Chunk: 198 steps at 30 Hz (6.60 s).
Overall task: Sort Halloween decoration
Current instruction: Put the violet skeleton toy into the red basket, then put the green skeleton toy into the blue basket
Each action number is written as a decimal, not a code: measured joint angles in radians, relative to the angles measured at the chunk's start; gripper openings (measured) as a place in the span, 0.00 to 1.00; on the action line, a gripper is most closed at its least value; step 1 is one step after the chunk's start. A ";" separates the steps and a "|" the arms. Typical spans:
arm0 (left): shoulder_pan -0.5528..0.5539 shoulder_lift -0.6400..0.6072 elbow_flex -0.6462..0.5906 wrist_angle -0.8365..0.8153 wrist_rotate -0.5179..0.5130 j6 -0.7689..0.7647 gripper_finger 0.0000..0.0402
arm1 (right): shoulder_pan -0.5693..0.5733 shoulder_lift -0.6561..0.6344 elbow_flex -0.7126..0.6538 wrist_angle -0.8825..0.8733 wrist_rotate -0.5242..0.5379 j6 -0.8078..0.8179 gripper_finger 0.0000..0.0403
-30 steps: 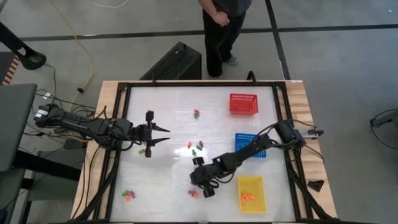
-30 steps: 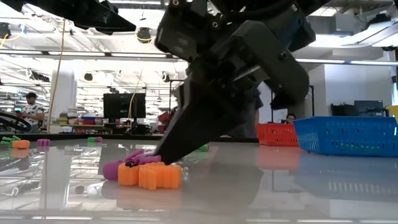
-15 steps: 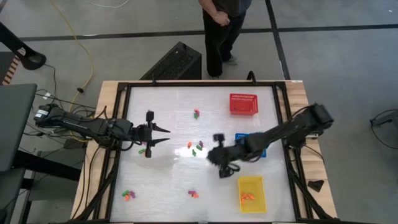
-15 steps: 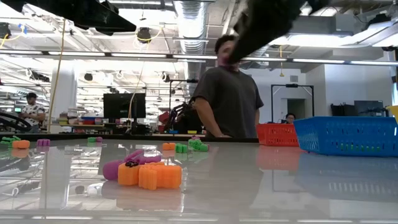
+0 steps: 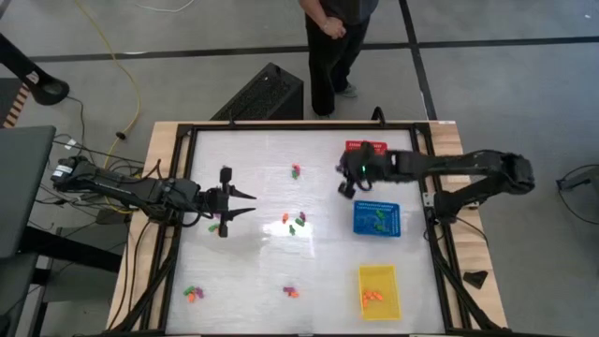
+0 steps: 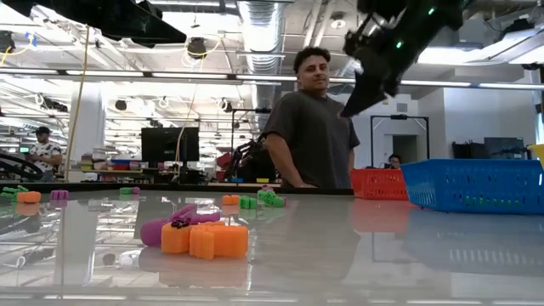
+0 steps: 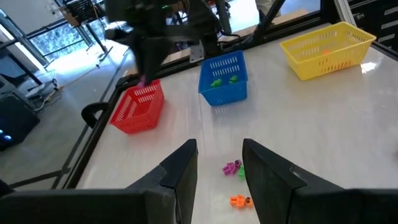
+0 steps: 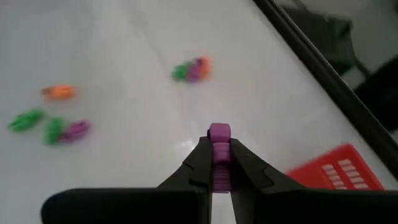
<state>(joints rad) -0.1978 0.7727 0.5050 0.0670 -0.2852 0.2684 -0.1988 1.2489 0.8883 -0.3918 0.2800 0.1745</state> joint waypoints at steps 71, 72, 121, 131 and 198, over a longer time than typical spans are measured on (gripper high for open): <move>0.000 -0.073 0.001 -0.235 -0.078 -0.098 0.29 | -0.106 0.886 0.824 -0.241 -0.232 0.219 0.44; 0.000 -0.073 0.001 -0.235 -0.078 -0.098 0.29 | -0.098 0.886 0.824 -0.241 -0.232 0.219 0.44; 0.233 0.246 -0.121 0.101 0.132 -0.135 0.29 | -0.002 0.932 0.806 -0.216 -0.032 0.296 0.42; 0.233 0.246 -0.121 0.103 0.132 -0.133 0.29 | -0.019 0.931 0.738 -0.130 -0.052 0.318 0.39; 0.233 0.245 -0.121 0.117 0.132 -0.117 0.29 | 0.313 0.080 0.046 -0.610 -0.283 0.659 0.06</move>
<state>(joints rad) 0.0349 1.0180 0.3843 0.1842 -0.1527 0.1518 0.1138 1.3289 0.9343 -1.0017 -0.0032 0.8337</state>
